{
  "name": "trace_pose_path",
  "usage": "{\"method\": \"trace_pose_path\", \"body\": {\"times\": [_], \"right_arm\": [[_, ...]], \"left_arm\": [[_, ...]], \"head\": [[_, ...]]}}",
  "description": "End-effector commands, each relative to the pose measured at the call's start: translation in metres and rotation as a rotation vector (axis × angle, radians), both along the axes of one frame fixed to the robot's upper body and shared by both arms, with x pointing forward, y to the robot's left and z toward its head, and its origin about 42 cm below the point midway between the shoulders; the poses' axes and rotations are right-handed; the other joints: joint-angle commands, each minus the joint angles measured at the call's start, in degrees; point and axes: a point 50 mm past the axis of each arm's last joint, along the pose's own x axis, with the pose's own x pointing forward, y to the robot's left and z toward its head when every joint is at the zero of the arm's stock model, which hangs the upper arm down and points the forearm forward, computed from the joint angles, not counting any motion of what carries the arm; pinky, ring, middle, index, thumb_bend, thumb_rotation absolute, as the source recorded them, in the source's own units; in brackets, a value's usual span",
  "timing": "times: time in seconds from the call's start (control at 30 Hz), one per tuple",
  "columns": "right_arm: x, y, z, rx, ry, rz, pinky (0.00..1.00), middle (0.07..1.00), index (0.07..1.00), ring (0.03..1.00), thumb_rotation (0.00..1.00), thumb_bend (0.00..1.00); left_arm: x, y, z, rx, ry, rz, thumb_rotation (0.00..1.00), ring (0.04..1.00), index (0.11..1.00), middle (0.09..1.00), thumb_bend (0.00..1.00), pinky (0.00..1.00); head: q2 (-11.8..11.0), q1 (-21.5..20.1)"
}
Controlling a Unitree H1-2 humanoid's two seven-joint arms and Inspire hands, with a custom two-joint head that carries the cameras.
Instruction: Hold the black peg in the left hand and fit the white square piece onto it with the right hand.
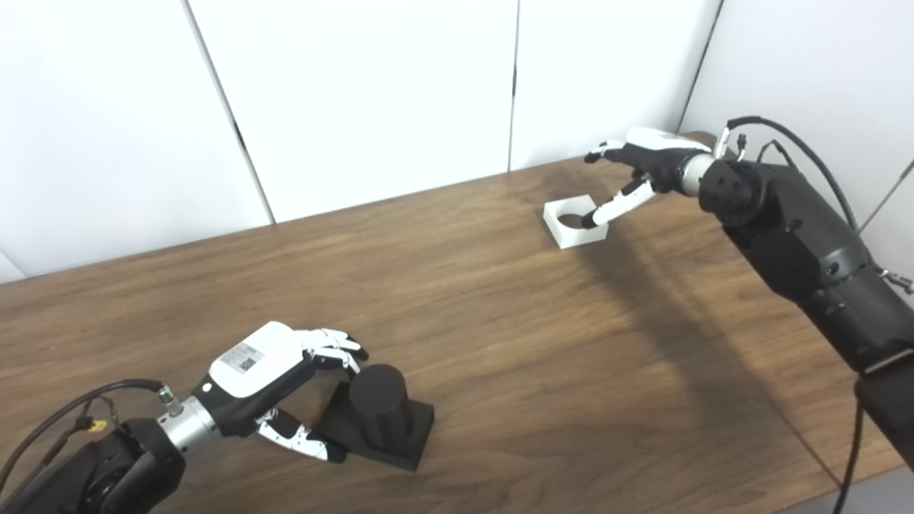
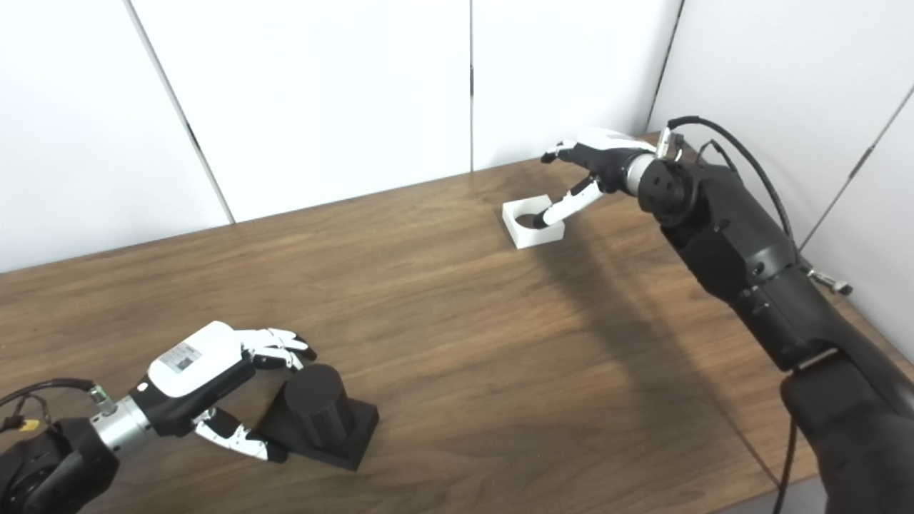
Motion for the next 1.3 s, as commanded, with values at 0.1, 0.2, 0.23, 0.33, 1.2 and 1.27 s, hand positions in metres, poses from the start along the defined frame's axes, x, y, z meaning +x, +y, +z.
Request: {"method": "trace_pose_path", "body": {"times": [0.1, 0.2, 0.23, 0.33, 1.2, 1.27], "right_arm": [[0.012, 0.008, 0.031, 0.005, -0.048, 0.014, 0.77, 1.000, 1.000, 0.985, 0.40, 1.00], [0.013, 0.011, 0.028, 0.008, -0.041, 0.029, 0.76, 1.000, 1.000, 0.975, 0.39, 1.00], [0.013, 0.013, 0.026, 0.007, -0.038, 0.031, 0.76, 1.000, 1.000, 0.974, 0.39, 1.00], [0.012, 0.017, 0.022, 0.011, -0.038, 0.038, 0.76, 1.000, 1.000, 0.964, 0.47, 1.00], [0.028, 0.030, -0.014, -0.007, 0.005, 0.054, 0.79, 1.000, 1.000, 0.949, 0.32, 0.96], [0.030, 0.028, -0.014, -0.010, 0.009, 0.049, 0.80, 1.000, 1.000, 0.952, 0.32, 0.96]], "left_arm": [[-0.008, 0.026, -0.021, 0.162, 0.032, 0.010, 0.06, 0.828, 0.489, 0.794, 0.52, 0.69], [-0.008, 0.026, -0.021, 0.165, 0.032, 0.009, 0.06, 0.827, 0.489, 0.794, 0.52, 0.69], [-0.009, 0.026, -0.020, 0.166, 0.034, 0.006, 0.06, 0.827, 0.489, 0.794, 0.52, 0.69], [-0.011, 0.025, -0.019, 0.167, 0.036, -0.001, 0.06, 0.829, 0.489, 0.794, 0.52, 0.69], [-0.017, 0.021, -0.017, 0.161, 0.052, 0.000, 0.06, 0.824, 0.489, 0.788, 0.52, 0.69], [-0.017, 0.021, -0.017, 0.159, 0.052, 0.001, 0.06, 0.824, 0.488, 0.788, 0.52, 0.69]], "head": [[0.06, 0.34], [0.06, 0.34], [0.26, 0.99], [0.66, 1.30], [0.89, 2.53], [0.88, 2.84]]}}
